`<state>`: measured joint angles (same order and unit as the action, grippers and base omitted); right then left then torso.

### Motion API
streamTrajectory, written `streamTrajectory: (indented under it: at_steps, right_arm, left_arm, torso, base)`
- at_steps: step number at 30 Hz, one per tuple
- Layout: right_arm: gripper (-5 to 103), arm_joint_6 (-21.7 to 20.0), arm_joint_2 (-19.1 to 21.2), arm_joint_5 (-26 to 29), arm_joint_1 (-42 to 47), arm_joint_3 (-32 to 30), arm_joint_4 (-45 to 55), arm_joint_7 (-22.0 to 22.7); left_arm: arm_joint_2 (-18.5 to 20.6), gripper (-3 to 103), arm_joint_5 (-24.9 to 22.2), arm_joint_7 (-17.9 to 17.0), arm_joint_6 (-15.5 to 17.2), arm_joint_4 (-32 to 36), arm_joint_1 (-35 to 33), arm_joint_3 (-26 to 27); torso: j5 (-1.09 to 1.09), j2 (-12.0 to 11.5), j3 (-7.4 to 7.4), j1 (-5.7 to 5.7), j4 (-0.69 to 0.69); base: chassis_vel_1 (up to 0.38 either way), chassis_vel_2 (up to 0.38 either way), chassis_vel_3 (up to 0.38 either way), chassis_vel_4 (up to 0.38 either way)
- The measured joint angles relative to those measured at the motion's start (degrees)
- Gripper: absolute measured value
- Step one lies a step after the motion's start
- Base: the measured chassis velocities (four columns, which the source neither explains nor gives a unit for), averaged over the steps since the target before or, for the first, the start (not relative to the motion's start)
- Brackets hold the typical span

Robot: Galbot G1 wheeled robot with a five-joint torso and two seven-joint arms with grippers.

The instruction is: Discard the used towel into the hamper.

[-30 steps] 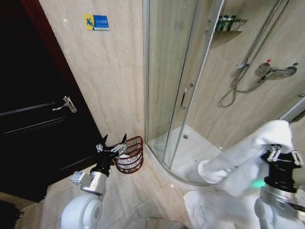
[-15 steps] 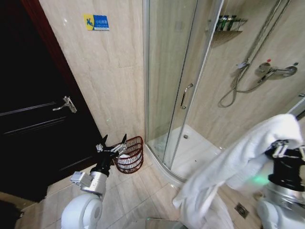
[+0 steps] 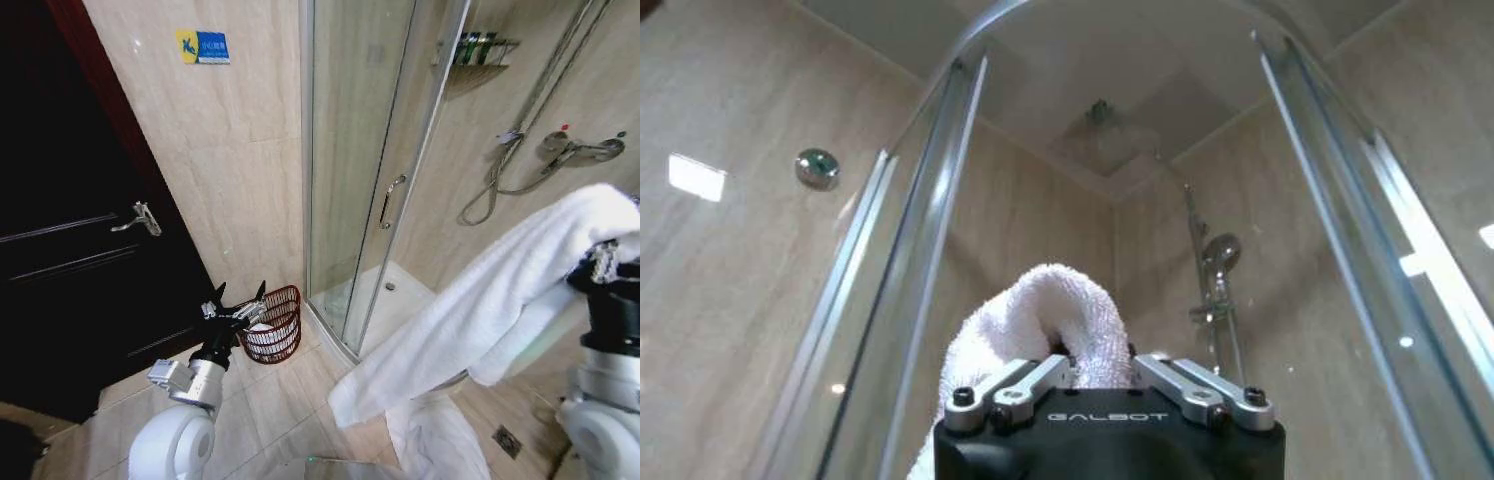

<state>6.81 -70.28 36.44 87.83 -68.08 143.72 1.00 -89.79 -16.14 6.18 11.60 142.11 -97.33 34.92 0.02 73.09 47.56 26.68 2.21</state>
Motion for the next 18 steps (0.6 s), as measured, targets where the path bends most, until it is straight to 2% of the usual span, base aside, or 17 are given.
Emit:
streamTrajectory:
  at_steps: [5, 8, 18]
  right_arm:
    - [8, -0.83, 1.94, 3.05, -0.3, -4.64, -0.03, 0.48]
    - [8, -1.3, 4.54, 5.9, -0.85, -8.93, -0.15, 1.22]
    - [8, -2.3, 7.58, 10.53, -1.39, -14.4, -0.31, 1.8]
  left_arm:
    - [0.0, 100, 0.0, 0.0, 0.0, 0.0, 0.0, 0.0]
    - [0.0, 100, 0.0, 0.0, 0.0, 0.0, 0.0, 0.0]
    - [0.0, 100, 0.0, 0.0, 0.0, 0.0, 0.0, 0.0]
  torso:
    - [-0.02, 0.0, 0.0, 0.0, 0.0]
    - [-0.01, 0.0, 0.0, 0.0, 0.0]
    - [-0.01, 0.0, 0.0, 0.0, 0.0]
  base:
    - [0.0, 0.0, 0.0, 0.0]
    - [0.0, 0.0, 0.0, 0.0]
    - [0.0, 0.0, 0.0, 0.0]
